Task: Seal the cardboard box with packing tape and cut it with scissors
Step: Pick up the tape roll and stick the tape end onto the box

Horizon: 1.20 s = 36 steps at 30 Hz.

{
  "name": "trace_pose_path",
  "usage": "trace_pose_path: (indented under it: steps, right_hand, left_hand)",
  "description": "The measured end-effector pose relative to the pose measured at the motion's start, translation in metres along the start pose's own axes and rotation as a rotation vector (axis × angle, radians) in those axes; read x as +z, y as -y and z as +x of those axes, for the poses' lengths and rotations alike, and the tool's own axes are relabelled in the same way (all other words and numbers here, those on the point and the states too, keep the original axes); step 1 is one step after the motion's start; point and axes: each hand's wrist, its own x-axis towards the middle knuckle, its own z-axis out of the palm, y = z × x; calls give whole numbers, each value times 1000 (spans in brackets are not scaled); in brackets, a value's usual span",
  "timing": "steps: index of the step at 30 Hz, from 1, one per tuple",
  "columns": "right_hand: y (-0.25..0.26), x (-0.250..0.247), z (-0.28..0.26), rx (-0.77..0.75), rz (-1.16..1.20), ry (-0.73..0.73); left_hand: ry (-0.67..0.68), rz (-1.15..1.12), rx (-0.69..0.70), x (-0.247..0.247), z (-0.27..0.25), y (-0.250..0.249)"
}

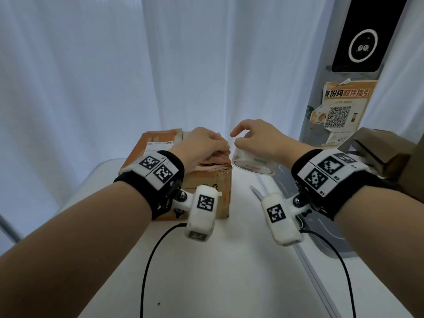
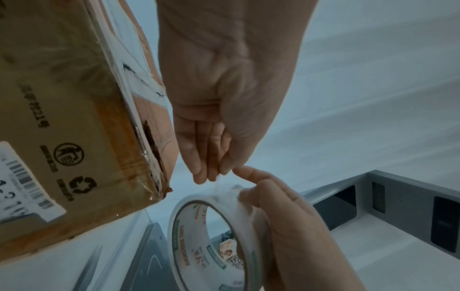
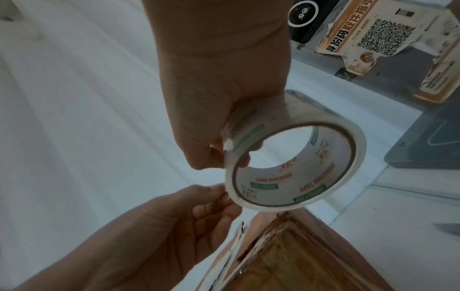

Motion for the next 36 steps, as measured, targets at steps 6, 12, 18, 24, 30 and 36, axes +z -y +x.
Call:
trace_pose_path:
  steps: [6, 12, 18, 24, 30, 36]
  right_hand:
    - [-2, 5, 5, -43, 17, -21]
    - [-5, -2, 5, -39, -71, -69]
    - [-23, -2, -8, 30, 20, -5]
    - [-23, 3, -16, 161, 298, 16]
    - [-19, 7, -20, 110, 170, 14]
    - [-13, 13, -20, 68, -83, 52]
  left_hand:
    - [-12, 142, 27, -11, 3, -1]
    - [-133, 229, 108, -6, 5, 3]
    - [-168, 277, 145, -2, -2, 0]
    - [-172, 288, 73, -8, -11, 4]
    - [-166, 270, 62, -7, -15, 7]
    - [-172, 391, 99, -7, -18, 2]
